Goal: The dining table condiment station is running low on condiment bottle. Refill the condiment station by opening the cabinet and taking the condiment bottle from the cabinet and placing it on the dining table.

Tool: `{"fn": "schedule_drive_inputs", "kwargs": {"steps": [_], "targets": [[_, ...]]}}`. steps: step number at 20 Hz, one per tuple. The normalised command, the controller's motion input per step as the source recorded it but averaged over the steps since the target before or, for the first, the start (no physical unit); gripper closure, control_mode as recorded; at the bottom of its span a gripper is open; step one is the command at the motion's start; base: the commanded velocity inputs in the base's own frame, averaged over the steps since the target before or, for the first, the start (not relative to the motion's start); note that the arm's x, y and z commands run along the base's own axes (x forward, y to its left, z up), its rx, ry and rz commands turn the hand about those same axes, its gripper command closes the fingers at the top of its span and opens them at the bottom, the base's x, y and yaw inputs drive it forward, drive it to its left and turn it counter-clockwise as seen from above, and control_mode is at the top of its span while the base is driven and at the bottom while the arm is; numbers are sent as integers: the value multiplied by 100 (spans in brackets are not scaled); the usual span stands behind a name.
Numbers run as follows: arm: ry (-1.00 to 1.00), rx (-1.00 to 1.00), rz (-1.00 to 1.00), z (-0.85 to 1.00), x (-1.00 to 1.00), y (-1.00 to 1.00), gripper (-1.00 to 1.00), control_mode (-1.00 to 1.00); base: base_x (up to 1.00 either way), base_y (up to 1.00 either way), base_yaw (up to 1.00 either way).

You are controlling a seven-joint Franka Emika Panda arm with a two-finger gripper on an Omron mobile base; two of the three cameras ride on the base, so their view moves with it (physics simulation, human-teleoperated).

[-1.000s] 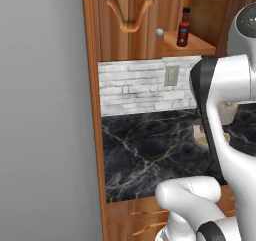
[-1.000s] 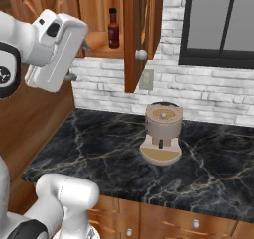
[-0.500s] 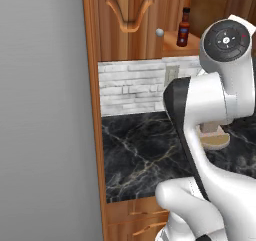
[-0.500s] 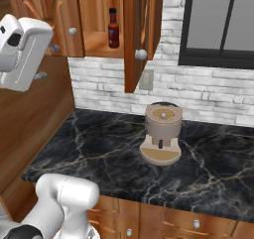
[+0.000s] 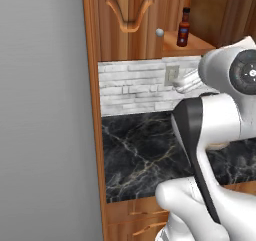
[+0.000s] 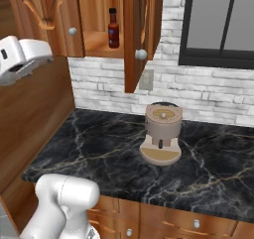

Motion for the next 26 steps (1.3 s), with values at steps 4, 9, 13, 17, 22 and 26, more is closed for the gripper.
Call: {"fn": "schedule_drive_inputs", "kwargs": {"steps": [4, 9, 13, 17, 22, 26], "targets": [[-39, 47, 0, 0, 16, 21, -100, -100, 0, 0, 0], [-42, 47, 1, 0, 26, 8, -100, -100, 0, 0, 0], [-36, 27, 0, 0, 38, 0, -100, -100, 0, 0, 0], [-25, 8, 2, 4, 59, 0, -100, -100, 0, 0, 0], [-5, 3, 8, 14, 70, -6, -100, -100, 0, 0, 0], [0, 0, 5, 17, 57, -1, -100, -100, 0, 0, 0]]}}
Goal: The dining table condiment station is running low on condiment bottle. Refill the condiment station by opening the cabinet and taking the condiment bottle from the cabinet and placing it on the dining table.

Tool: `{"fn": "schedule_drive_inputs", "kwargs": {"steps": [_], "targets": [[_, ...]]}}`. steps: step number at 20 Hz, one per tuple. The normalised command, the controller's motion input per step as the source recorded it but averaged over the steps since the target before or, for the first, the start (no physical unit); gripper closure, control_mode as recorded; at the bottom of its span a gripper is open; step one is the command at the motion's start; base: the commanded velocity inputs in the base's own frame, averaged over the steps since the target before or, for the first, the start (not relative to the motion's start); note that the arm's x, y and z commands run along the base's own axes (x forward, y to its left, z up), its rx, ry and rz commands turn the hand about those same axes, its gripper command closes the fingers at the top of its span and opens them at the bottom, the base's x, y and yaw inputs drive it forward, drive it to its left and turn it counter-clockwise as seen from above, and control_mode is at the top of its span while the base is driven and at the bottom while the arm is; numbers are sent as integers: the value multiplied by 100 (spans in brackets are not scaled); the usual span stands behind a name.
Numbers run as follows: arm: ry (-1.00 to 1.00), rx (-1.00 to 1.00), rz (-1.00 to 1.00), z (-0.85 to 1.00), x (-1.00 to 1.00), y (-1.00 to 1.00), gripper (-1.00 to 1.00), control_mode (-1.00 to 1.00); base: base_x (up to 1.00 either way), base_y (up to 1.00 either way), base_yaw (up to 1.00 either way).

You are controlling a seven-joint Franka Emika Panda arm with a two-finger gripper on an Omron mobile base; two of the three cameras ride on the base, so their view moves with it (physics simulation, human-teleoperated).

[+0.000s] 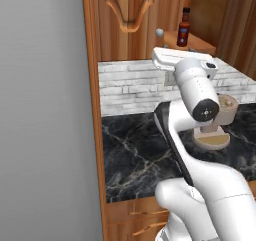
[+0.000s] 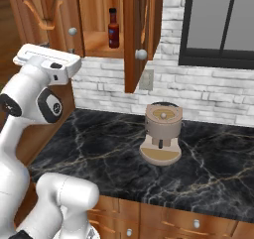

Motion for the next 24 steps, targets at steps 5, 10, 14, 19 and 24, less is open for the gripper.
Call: {"fn": "schedule_drive_inputs", "kwargs": {"steps": [5, 10, 14, 19, 24], "targets": [[1, 0, 1, 32, 51, 1, -100, -100, 0, 0, 0], [5, 0, 0, 24, 51, 4, -100, -100, 0, 0, 0], [4, 0, 0, 0, 54, 7, -100, -100, 0, 0, 0], [1, 0, 2, 0, 55, 7, -100, -100, 0, 0, 0], [0, 0, 5, 0, 17, 6, -100, -100, 0, 0, 0]]}}
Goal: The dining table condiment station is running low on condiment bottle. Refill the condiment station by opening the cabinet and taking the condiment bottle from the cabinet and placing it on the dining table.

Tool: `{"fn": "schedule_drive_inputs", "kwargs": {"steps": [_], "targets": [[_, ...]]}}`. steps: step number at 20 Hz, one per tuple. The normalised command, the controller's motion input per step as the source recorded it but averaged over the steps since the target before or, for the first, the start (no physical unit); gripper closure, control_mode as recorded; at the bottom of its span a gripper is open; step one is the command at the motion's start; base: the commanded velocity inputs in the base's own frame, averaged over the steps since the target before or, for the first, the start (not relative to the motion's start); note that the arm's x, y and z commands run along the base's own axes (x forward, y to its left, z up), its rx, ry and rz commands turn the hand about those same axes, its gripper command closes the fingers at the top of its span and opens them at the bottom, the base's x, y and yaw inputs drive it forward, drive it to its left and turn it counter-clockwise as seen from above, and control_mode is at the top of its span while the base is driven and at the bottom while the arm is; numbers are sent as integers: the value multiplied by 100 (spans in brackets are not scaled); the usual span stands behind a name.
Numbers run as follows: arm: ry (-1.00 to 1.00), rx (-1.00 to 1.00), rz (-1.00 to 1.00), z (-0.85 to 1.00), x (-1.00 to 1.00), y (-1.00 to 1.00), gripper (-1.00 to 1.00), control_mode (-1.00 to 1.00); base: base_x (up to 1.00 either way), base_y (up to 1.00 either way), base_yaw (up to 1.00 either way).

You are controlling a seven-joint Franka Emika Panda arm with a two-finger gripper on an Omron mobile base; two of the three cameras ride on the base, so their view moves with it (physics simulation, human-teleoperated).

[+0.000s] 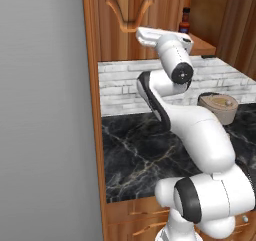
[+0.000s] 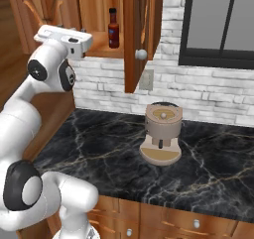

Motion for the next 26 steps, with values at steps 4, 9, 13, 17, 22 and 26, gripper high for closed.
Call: {"fn": "schedule_drive_inputs", "kwargs": {"steps": [4, 9, 13, 17, 22, 26], "targets": [[-1, 0, 6, -1, 0, 4, -100, -100, 0, 0, 0], [-1, 0, 5, 0, 0, 0, -100, -100, 0, 0, 0], [0, 0, 6, -3, 3, 0, 100, -100, 0, 0, 0], [0, 0, 6, -3, 7, 6, 100, -100, 0, 0, 0], [-1, -1, 7, 0, 0, 11, 100, -100, 0, 0, 0], [-2, -8, 4, 0, -14, 42, 100, -100, 0, 0, 0]]}}
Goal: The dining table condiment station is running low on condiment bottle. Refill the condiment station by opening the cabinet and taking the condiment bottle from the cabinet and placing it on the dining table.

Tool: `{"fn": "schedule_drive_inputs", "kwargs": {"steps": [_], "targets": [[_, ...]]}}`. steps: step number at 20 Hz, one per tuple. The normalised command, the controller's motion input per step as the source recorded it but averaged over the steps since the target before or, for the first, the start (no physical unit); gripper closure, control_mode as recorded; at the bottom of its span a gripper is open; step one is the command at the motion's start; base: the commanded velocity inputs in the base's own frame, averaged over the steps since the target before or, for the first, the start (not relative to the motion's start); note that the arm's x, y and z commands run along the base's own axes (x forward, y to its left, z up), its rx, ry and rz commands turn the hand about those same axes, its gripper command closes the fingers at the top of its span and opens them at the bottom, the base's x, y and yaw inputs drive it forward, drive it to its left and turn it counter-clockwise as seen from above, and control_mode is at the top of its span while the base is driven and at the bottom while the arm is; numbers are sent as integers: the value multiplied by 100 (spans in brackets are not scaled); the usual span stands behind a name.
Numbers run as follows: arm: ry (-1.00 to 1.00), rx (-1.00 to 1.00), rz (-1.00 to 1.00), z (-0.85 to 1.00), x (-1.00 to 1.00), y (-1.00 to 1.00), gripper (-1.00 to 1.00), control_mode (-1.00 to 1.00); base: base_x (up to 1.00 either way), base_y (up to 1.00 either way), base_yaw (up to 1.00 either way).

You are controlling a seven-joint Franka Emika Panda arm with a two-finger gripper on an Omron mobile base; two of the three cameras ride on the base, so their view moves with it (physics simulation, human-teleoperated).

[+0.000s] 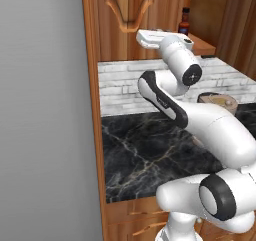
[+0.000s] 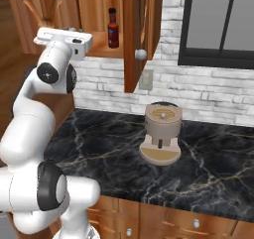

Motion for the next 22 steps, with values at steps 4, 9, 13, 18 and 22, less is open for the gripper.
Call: {"fn": "schedule_drive_inputs", "kwargs": {"steps": [4, 9, 13, 18, 22], "targets": [[-7, -13, 1, 1, -38, 56, 100, -100, 0, 0, 0], [-8, -14, 0, 16, -64, 58, 100, -100, 0, 0, 0], [-10, -13, 0, 37, -76, 57, 100, -100, 0, 0, 0], [-10, -11, 0, 40, -94, 50, 100, -100, 0, 0, 0], [-3, -6, 0, 25, -100, 55, 100, -100, 0, 0, 0]]}}
